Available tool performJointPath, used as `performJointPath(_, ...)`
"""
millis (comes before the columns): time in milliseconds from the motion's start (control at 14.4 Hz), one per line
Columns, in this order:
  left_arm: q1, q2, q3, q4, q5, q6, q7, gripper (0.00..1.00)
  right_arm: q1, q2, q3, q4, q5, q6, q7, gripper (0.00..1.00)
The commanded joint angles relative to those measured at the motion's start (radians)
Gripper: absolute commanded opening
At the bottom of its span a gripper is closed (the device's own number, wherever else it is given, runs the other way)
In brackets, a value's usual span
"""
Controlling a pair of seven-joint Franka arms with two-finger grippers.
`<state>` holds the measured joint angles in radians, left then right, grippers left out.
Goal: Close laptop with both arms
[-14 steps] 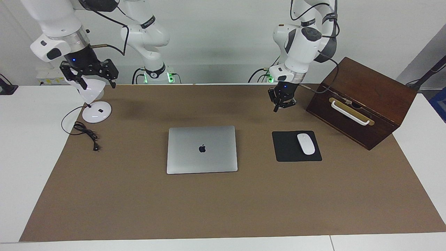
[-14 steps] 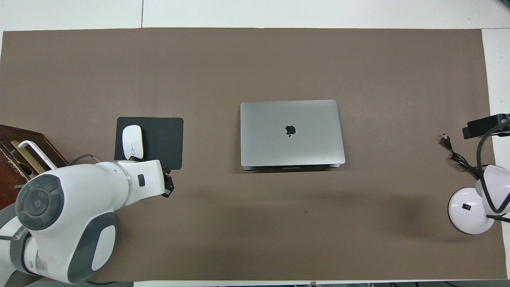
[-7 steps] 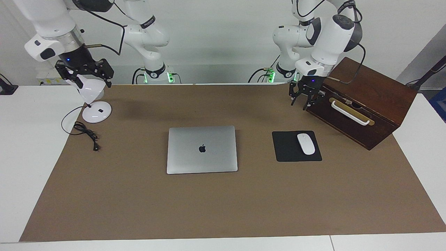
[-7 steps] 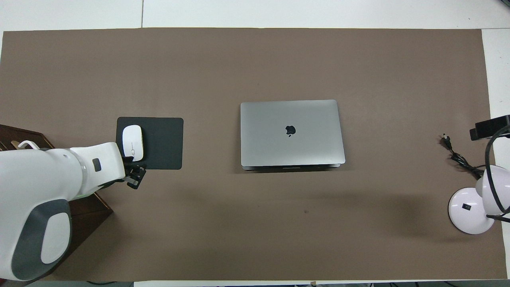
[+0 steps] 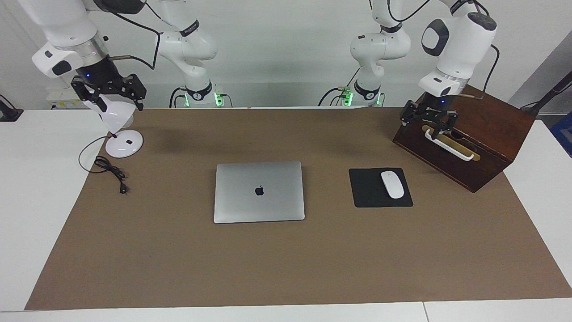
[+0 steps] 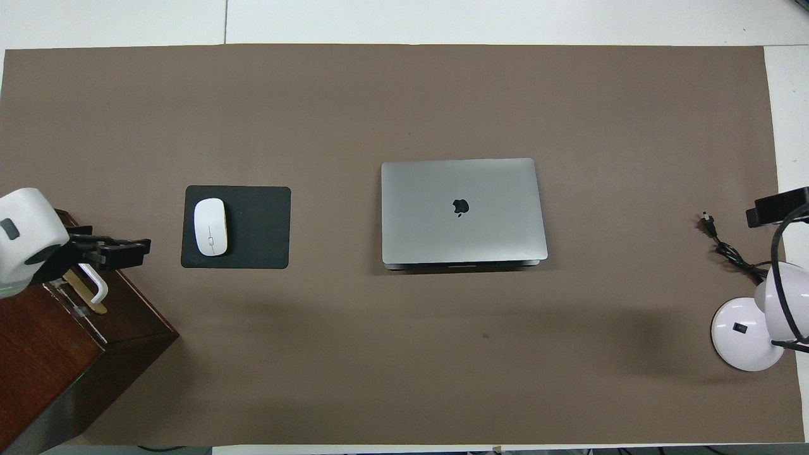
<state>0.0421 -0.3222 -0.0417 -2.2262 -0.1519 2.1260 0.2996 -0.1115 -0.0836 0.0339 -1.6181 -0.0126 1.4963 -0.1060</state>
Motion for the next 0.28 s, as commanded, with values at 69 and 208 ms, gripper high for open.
performJointPath(69,0.018,0.070,-0.015,0.152,0.075,-0.067,-0.294,1.00,-0.017,-0.024,0.006,-0.023,0.014,-0.007,-0.029,1.00)
performJointPath(208,0.012,0.122,-0.015,0.273,0.118,-0.182,-0.327,1.00,-0.017,-0.024,0.006,-0.023,0.014,-0.007,-0.029,1.00)
